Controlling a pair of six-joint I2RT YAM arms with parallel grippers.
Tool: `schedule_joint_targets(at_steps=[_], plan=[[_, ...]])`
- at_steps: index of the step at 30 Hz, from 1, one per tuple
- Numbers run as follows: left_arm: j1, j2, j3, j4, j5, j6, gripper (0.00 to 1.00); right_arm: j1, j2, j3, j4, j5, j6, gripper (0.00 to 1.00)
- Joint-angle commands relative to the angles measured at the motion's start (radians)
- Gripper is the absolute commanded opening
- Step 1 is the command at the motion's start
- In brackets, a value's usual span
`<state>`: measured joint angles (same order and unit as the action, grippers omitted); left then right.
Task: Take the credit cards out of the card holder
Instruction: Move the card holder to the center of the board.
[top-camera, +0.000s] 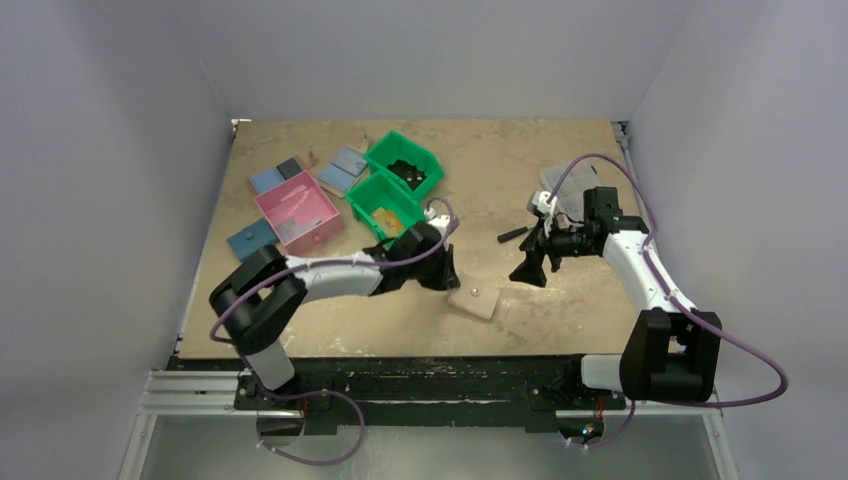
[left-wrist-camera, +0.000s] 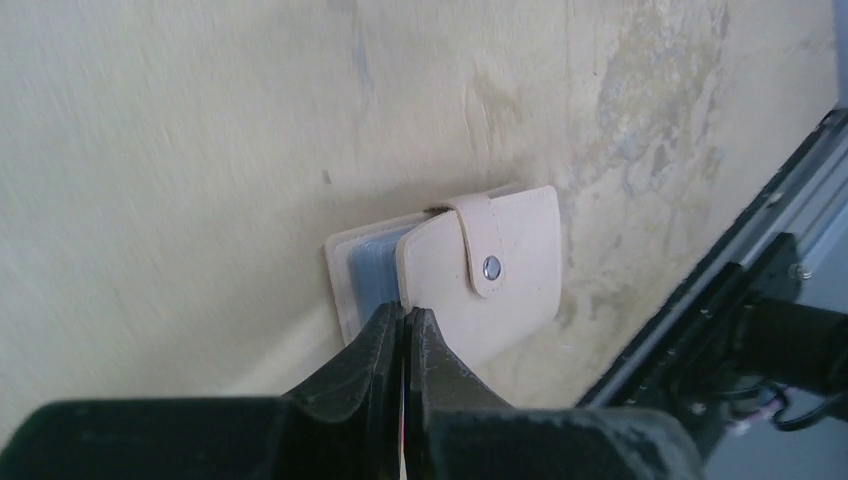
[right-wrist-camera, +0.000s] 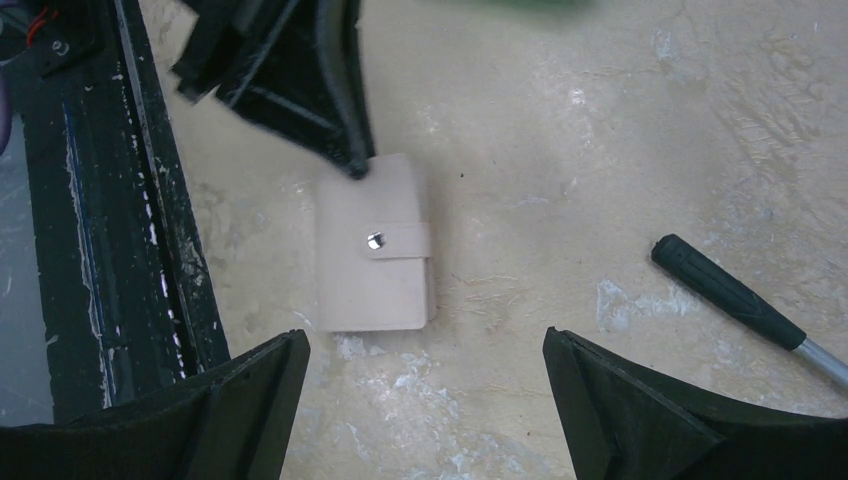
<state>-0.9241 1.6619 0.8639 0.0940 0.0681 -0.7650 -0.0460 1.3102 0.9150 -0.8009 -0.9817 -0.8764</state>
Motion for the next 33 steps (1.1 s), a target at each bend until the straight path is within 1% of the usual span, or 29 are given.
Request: schedule_joint_targets(at_steps=[1,3,4,6,7,9,11,13,17,18,19,21,24,25,27,29,30,31,33], plan=[[0.148,0.172,0.234,-0.232,0.369,0.558,0.00,0.003,-0.006,0.035,-0.008,-0.010,-0.021,0.99],[0.176,0.278,0.366,-0.375,0.475,0.700,0.00,0.003,-0.011,0.032,-0.005,-0.007,-0.021,0.99],[0.181,0.323,0.426,-0.437,0.499,0.770,0.00,0.003,-0.013,0.031,-0.003,-0.005,-0.021,0.99],[0.181,0.407,0.544,-0.552,0.488,0.880,0.00,0.003,-0.018,0.028,-0.001,-0.001,-0.021,0.99],[0.181,0.439,0.597,-0.590,0.464,0.910,0.00,0.003,-0.021,0.026,0.001,0.002,-0.021,0.99],[0.182,0.466,0.659,-0.598,0.402,0.930,0.00,0.003,-0.030,0.018,0.011,0.007,-0.022,0.99],[0.191,0.455,0.670,-0.540,0.343,0.889,0.03,0.003,-0.043,0.007,0.023,0.010,-0.022,0.99],[0.205,0.414,0.646,-0.467,0.301,0.807,0.10,0.005,-0.057,-0.007,0.031,0.013,-0.027,0.99],[0.229,0.237,0.490,-0.264,0.196,0.627,0.35,0.034,-0.096,-0.036,0.055,0.019,-0.046,0.99],[0.241,0.185,0.437,-0.213,0.178,0.587,0.37,0.052,-0.106,-0.045,0.067,0.024,-0.047,0.99],[0.250,0.138,0.389,-0.164,0.171,0.556,0.38,0.076,-0.117,-0.055,0.084,0.029,-0.047,0.99],[0.271,0.036,0.284,-0.076,0.121,0.437,0.42,0.121,-0.139,-0.078,0.124,0.048,-0.046,0.99],[0.294,-0.108,0.124,0.040,0.075,0.307,0.45,0.201,-0.187,-0.119,0.190,0.086,-0.060,0.99],[0.295,-0.154,0.067,0.070,0.052,0.261,0.50,0.228,-0.201,-0.130,0.211,0.104,-0.073,0.99],[0.298,-0.244,-0.037,0.112,0.003,0.161,0.62,0.281,-0.210,-0.134,0.250,0.165,-0.083,0.99],[0.299,-0.326,-0.144,0.167,-0.011,0.044,0.75,0.334,-0.179,-0.107,0.271,0.248,-0.064,0.99],[0.299,-0.362,-0.216,0.190,-0.022,-0.019,0.85,0.360,-0.151,-0.088,0.289,0.304,-0.031,0.97],[0.300,-0.397,-0.271,0.210,-0.024,-0.089,0.90,0.391,-0.118,-0.067,0.300,0.354,0.007,0.94],[0.298,-0.463,-0.388,0.312,0.000,-0.198,0.91,0.459,-0.040,-0.025,0.322,0.456,0.091,0.87]])
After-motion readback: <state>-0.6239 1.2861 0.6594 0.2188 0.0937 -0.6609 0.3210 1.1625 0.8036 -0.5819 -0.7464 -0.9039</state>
